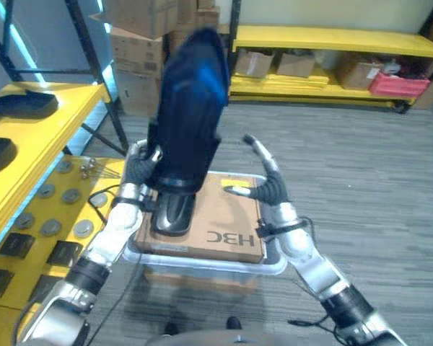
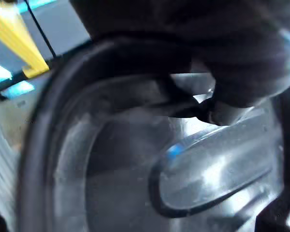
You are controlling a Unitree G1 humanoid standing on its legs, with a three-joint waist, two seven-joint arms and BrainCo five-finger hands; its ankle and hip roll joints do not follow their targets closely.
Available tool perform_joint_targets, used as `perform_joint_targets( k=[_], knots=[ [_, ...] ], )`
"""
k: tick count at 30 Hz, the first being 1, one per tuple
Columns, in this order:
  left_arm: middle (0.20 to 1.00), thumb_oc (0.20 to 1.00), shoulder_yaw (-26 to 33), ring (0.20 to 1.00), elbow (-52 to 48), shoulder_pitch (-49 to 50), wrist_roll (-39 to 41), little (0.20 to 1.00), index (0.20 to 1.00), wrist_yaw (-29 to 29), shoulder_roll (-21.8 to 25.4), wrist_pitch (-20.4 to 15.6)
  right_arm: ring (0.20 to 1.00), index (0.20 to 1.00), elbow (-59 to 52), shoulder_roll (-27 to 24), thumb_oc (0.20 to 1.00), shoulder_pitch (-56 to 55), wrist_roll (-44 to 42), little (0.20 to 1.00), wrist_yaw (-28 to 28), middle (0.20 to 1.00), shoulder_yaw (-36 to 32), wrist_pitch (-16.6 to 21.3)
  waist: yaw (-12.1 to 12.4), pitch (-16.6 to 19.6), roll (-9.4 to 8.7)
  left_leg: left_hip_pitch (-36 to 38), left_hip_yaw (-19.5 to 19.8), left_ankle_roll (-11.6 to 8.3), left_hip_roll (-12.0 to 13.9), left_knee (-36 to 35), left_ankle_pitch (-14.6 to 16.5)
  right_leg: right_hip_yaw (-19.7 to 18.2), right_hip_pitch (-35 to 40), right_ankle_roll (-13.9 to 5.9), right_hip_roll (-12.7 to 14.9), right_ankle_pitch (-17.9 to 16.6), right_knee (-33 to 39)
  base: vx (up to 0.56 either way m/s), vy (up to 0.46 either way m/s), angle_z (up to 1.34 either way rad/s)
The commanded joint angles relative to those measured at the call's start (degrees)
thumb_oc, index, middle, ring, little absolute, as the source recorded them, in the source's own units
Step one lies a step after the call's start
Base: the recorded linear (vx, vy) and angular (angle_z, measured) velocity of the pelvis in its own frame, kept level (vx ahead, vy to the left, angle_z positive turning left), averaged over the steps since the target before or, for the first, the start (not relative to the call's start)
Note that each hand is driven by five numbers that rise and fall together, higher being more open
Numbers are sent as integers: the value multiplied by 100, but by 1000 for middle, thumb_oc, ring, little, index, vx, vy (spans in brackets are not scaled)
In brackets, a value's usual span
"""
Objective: Move parts from the plastic box to the shelf.
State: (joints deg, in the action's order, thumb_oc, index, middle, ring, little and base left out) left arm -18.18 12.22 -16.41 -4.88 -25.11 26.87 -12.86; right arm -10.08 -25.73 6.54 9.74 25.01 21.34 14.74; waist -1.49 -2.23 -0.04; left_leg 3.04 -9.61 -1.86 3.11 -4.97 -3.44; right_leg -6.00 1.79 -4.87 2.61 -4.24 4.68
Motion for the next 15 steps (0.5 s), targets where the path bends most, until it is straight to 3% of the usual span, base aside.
perform_joint_targets(
  k=[1, 10, 15],
  knots=[
    [200, 200, 682, 200, 79, 302, -792, 200, 200, -323, 168, -371, 1000, 1000, -680, -128, 1000, -464, 12, 1000, -2, 1000, -845, 538, 103, 94, -22, 385, -98, -392, 549, 312, 770, 237, -274, -453, 350, 1213, -1037, 24, -57, 24],
    [200, 200, 1904, 200, -504, 1477, -122, 200, 200, -608, -178, -702, 1000, 1000, -360, -182, 1000, -1271, 389, 1000, 125, 1000, -1545, 348, 168, 97, -4, 370, 6, -408, 562, 303, 750, 319, -224, -420, 340, 1265, -1064, 13, -23, 6],
    [200, 200, 2109, 200, -818, 1636, -60, 200, 200, -652, -274, -786, 1000, 1000, -233, -211, 1000, -1250, 300, 1000, -38, 1000, -1525, 306, 217, 92, -17, 339, 77, -427, 584, 316, 733, 382, -185, -394, 338, 1289, -1054, -4, -29, 12]
  ],
)
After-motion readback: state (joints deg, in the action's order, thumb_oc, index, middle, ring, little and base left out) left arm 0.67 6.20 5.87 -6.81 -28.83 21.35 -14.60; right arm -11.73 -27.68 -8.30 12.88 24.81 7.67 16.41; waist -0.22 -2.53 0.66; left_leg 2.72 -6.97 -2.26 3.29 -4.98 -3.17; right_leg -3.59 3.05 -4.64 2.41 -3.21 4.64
